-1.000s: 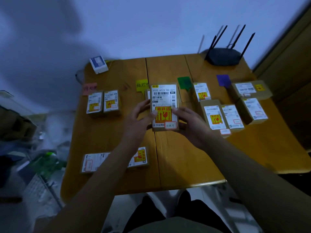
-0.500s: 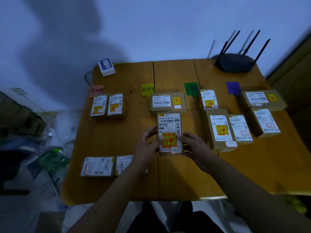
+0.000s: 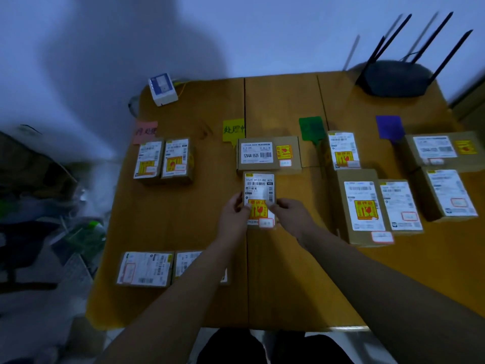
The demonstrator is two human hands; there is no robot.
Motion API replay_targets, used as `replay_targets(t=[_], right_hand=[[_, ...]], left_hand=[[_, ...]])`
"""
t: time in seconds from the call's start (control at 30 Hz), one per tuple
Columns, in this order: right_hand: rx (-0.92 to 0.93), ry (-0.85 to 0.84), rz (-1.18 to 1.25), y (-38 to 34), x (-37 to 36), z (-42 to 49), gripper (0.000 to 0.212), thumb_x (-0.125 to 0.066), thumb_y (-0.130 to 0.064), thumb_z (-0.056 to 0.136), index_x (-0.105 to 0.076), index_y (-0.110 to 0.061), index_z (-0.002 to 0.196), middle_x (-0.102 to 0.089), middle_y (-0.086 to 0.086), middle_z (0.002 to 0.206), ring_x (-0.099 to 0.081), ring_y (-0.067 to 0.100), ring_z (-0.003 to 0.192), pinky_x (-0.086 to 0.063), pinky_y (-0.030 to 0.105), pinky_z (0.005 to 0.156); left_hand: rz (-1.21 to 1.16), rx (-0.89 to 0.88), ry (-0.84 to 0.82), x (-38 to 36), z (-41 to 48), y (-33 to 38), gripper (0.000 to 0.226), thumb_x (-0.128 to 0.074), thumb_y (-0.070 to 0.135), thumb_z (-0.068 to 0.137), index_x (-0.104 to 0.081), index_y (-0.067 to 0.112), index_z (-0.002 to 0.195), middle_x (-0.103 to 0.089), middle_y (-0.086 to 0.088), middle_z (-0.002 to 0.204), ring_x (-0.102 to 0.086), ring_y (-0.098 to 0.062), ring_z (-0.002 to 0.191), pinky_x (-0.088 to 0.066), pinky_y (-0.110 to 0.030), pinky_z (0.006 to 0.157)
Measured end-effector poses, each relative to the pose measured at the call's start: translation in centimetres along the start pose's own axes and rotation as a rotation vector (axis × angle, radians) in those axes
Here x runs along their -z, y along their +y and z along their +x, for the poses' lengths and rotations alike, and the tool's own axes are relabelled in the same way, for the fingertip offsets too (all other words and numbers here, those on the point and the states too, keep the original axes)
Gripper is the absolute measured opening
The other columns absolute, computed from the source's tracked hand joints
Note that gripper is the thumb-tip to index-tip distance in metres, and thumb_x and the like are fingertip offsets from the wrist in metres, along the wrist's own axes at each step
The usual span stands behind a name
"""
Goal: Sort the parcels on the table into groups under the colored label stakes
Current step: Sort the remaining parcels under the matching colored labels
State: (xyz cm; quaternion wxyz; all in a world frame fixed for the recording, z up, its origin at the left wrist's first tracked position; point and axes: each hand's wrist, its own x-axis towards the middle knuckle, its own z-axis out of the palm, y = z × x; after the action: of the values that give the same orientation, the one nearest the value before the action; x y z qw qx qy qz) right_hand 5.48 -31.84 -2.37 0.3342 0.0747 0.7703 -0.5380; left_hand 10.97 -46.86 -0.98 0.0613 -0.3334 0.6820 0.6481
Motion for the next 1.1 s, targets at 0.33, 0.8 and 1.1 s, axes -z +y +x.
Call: replay_targets(t=[0.33,0.8,1.1], right_hand=[[-0.093,0.103,-0.06,0.5,-3.1,6.3,0.037,-0.062,-0.042,0.101,-0.072,-0.016,0.125,-0.078,0.007,0.11,-0.076,0.027,0.097,-0.061,0.051,0.091],[0.023,0.365,-0.121,0.7,-4.4,0.6,0.058,-0.072,-0.05,0.092,-0.055,-0.018,0.137,-0.066,0.002,0.107,-0.069,0.018,0.095,-0.054,0.028,0.067],[0.188,0.185,-0.123,-0.5,-6.5,-4.0,0.049,-0.074,-0.044,0.093,-0.06,-0.025,0.135,-0.067,-0.007,0.104,-0.068,0.015,0.097,-0.058,0.03,0.077]], left_hand=[[0.25,0.018,-0.05,1.5,7.0,-1.9,0.045,-0.055,0.026,0.105,-0.049,0.02,0.149,-0.063,0.004,0.135,-0.069,-0.021,0.111,-0.056,-0.043,0.097],[0.904,-0.095,-0.51,13.9,-0.9,-2.0,0.09,-0.075,0.059,0.081,-0.028,0.046,0.156,-0.038,0.003,0.16,-0.032,-0.021,0.15,-0.034,-0.044,0.117],[1.5,-0.36,-0.587,14.2,-3.5,-4.9,0.097,-0.073,0.044,0.081,-0.018,0.027,0.158,-0.03,-0.003,0.16,-0.022,-0.026,0.152,0.002,-0.067,0.122]])
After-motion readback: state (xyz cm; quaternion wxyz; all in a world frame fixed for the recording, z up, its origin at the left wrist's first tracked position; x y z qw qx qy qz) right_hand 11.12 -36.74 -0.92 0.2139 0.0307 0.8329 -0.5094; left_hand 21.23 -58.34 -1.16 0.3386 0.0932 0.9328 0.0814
